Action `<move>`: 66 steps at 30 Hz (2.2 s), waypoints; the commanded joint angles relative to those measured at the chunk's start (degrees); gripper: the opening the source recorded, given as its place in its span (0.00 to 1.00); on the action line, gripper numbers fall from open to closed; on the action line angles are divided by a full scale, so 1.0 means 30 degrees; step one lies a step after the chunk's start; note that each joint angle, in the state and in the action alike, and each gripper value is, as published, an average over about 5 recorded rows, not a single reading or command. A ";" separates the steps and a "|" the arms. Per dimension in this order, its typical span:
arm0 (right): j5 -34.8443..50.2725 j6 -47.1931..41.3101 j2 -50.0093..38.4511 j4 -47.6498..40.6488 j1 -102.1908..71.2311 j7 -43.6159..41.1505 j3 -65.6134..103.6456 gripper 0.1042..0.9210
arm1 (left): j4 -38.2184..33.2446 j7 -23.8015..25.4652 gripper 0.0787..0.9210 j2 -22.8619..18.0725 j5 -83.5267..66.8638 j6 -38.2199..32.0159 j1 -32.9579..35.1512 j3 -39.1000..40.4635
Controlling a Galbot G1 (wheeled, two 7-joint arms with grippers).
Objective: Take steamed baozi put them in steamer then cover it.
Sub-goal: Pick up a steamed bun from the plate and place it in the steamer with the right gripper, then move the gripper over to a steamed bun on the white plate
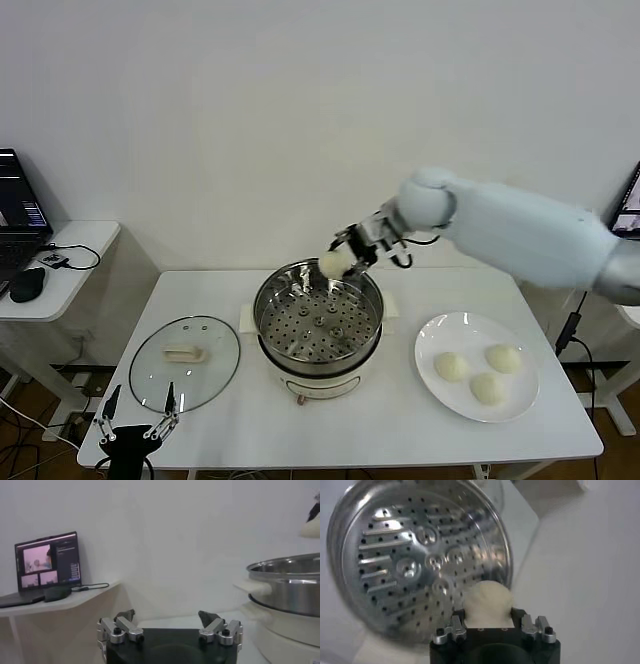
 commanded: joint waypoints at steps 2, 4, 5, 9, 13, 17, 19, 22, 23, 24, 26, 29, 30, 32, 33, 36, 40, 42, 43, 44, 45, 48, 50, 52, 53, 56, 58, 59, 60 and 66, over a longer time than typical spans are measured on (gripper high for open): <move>-0.2586 0.2214 0.3013 -0.1521 -0.0040 0.0186 -0.1874 0.59 | 0.0009 0.0001 0.88 -0.0032 -0.0049 -0.0021 0.0002 -0.0050; -0.3873 0.2930 0.3312 -0.2191 -0.0334 0.0266 -0.1878 0.59 | 0.0027 -0.0004 0.88 -0.0071 -0.0050 -0.0043 0.0020 -0.0078; -0.4371 0.3260 0.3437 -0.2511 -0.0454 0.0317 -0.1863 0.59 | 0.0040 -0.0007 0.88 -0.0088 -0.0054 -0.0058 0.0032 -0.0091; -0.5911 0.4344 0.3739 -0.3528 -0.0867 0.0536 -0.1724 0.59 | 0.0147 -0.0016 0.88 -0.0135 -0.0063 -0.0116 0.0047 -0.0121; -0.7093 0.5068 0.3790 -0.4075 -0.1264 0.0687 -0.1534 0.59 | 0.0239 -0.0012 0.88 -0.0146 -0.0057 -0.0141 0.0013 -0.0119; -0.7610 0.5359 0.3713 -0.4185 -0.1420 0.0806 -0.1456 0.59 | 0.0285 -0.0006 0.88 -0.0127 -0.0081 -0.0133 -0.0069 -0.0105; -0.7725 0.5453 0.3702 -0.4235 -0.1464 0.0889 -0.1444 0.59 | 0.0320 -0.0001 0.88 -0.0128 -0.0091 -0.0130 -0.0134 -0.0080; -0.7834 0.5517 0.3718 -0.4300 -0.1604 0.0992 -0.1404 0.60 | 0.0358 0.0003 0.88 -0.0140 -0.0096 -0.0127 -0.0210 -0.0029; -0.7875 0.5527 0.3723 -0.4306 -0.1663 0.1033 -0.1378 0.61 | 0.0368 0.0001 0.88 -0.0140 -0.0096 -0.0127 -0.0223 -0.0017; -0.7901 0.5536 0.3724 -0.4307 -0.1720 0.1088 -0.1349 0.63 | 0.0377 0.0000 0.88 -0.0140 -0.0097 -0.0128 -0.0232 -0.0011; -0.7905 0.5566 0.3704 -0.4286 -0.1782 0.1241 -0.1289 0.70 | 0.0384 -0.0003 0.88 -0.0138 -0.0097 -0.0130 -0.0237 -0.0010; -0.7731 0.5618 0.3577 -0.4076 -0.1652 0.1449 -0.1168 0.80 | 0.0350 -0.0006 0.88 -0.0136 -0.0101 -0.0132 -0.0207 -0.0027; -0.7594 0.5611 0.3478 -0.3905 -0.1508 0.1472 -0.1092 0.82 | 0.0331 -0.0008 0.88 -0.0133 -0.0102 -0.0134 -0.0185 -0.0036; -0.7021 0.5343 0.3149 -0.3351 -0.0974 0.1291 -0.0896 0.86 | 0.0308 -0.0009 0.88 -0.0126 -0.0103 -0.0139 -0.0136 -0.0067; -0.6611 0.5116 0.2941 -0.3008 -0.0654 0.1126 -0.0787 0.87 | 0.0299 -0.0011 0.88 -0.0123 -0.0108 -0.0142 -0.0112 -0.0087; -0.3916 0.3346 0.1824 -0.1495 0.0737 0.0123 -0.0461 0.88 | 0.0256 -0.0010 0.88 -0.0131 -0.0123 -0.0144 -0.0053 -0.0128; 0.0337 -0.0370 -0.0627 0.1448 0.2783 -0.1736 -0.0677 0.88 | 0.0155 0.0003 0.88 -0.0091 -0.0130 -0.0138 0.0016 -0.0136; 0.1345 -0.2259 -0.2203 0.3125 0.3734 -0.2567 -0.1027 0.88 | 0.0154 0.0001 0.88 -0.0019 -0.0146 -0.0136 0.0020 -0.0138; 0.1580 -0.3100 -0.2986 0.3857 0.4094 -0.2855 -0.1191 0.88 | 0.0169 -0.0001 0.88 0.0024 -0.0157 -0.0137 0.0018 -0.0137; 0.1793 -0.3903 -0.3733 0.4567 0.4402 -0.3056 -0.1342 0.88 | 0.0191 -0.0001 0.88 0.0070 -0.0168 -0.0141 0.0011 -0.0128; 0.2023 -0.4627 -0.4514 0.5250 0.4628 -0.3165 -0.1468 0.88 | 0.0221 0.0002 0.88 0.0114 -0.0176 -0.0145 0.0002 -0.0115; 0.2728 -0.6482 -0.7000 0.6986 0.4851 -0.3247 -0.1634 0.88 | 0.0297 0.0019 0.88 0.0212 -0.0188 -0.0152 -0.0062 -0.0036; 0.2880 -0.7246 -0.8832 0.7879 0.4662 -0.3241 -0.1642 0.88 | 0.0338 0.0029 0.88 0.0274 -0.0186 -0.0150 -0.0115 0.0043; 0.2782 -0.7698 -1.0623 0.8633 0.4223 -0.3182 -0.1642 0.88 | 0.0376 0.0044 0.88 0.0345 -0.0175 -0.0147 -0.0157 0.0123; 0.2536 -0.7801 -1.1388 0.8943 0.3945 -0.3147 -0.1651 0.88 | 0.0404 0.0051 0.88 0.0391 -0.0170 -0.0145 -0.0174 0.0163; 0.1373 -0.7861 -1.3077 0.9570 0.2956 -0.2955 -0.1789 0.88 | 0.0489 0.0072 0.88 0.0522 -0.0148 -0.0126 -0.0244 0.0276; 0.0578 -0.7789 -1.3759 0.9713 0.2168 -0.2765 -0.1828 0.88 | 0.0526 0.0090 0.88 0.0568 -0.0132 -0.0102 -0.0317 0.0344; 0.0294 -0.7767 -1.3984 0.9729 0.1748 -0.2666 -0.1769 0.88 | 0.0532 0.0101 0.88 0.0569 -0.0124 -0.0089 -0.0352 0.0369; 0.0030 -0.7766 -1.4155 0.9714 0.1252 -0.2555 -0.1653 0.88 | 0.0534 0.0113 0.88 0.0565 -0.0119 -0.0078 -0.0386 0.0388; -0.1601 -0.7801 -1.4404 0.8949 -0.3252 -0.1941 0.0636 0.88 | 0.0463 0.0161 0.88 0.0510 -0.0103 -0.0016 -0.0489 0.0390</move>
